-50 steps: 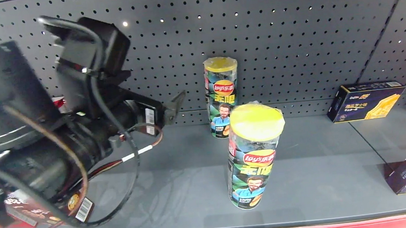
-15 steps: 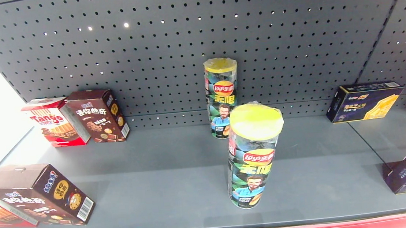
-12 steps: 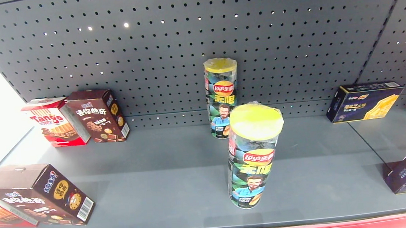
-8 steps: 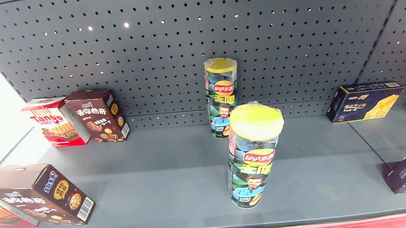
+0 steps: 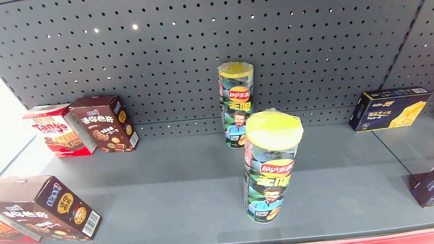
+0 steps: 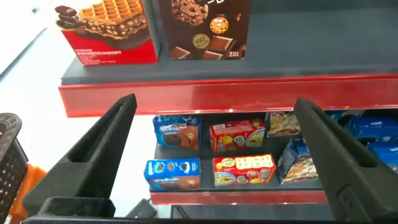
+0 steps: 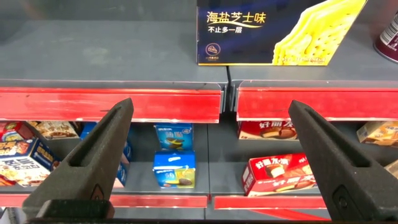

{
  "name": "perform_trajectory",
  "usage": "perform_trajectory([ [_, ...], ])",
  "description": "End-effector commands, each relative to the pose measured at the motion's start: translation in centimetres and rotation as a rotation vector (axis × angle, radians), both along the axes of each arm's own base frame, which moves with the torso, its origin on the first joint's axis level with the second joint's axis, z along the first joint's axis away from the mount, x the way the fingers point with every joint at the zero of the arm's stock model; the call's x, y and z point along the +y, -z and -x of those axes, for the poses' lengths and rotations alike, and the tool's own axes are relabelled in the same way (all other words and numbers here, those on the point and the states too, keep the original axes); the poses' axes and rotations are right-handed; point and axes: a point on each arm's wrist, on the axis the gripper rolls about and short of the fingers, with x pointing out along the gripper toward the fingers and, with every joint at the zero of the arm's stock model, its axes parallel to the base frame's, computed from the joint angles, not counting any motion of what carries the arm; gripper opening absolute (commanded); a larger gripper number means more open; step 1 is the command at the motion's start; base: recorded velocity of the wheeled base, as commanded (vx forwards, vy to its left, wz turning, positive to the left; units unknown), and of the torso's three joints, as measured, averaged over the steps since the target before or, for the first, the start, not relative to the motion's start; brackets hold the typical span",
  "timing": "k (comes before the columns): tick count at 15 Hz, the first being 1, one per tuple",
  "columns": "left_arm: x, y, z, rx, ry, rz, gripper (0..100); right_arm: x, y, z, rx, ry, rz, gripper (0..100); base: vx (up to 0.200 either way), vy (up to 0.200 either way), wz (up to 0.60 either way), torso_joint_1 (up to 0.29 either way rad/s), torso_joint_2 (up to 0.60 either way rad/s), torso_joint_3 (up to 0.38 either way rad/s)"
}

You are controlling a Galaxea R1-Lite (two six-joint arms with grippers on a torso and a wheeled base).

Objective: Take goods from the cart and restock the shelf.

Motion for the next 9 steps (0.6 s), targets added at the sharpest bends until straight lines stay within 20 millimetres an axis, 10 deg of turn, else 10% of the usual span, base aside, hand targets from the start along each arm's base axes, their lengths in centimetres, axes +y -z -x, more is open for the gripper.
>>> perform_trajectory([
  [1,0.0,0.0,0.0,0.003,0.001,0.000,100,0.0,0.0,0.0,0.002,0.000,0.001,100,0.000,0.000,0.00,0.000,0.00,0.000],
  [4,0.0,0.0,0.0,0.006,0.005,0.000,100,0.0,-0.5,-0.1,0.005,-0.002,-0.010,100,0.000,0.000,0.00,0.000,0.00,0.000],
  [6,0.0,0.0,0.0,0.008,0.007,0.000,100,0.0,-10.1,-2.4,0.034,-0.006,-0.117,100,0.000,0.000,0.00,0.000,0.00,0.000],
  [9,0.0,0.0,0.0,0.006,0.002,0.000,100,0.4,-11.4,-3.4,0.058,-0.187,0.030,100,0.000,0.000,0.00,0.000,0.00,0.000],
])
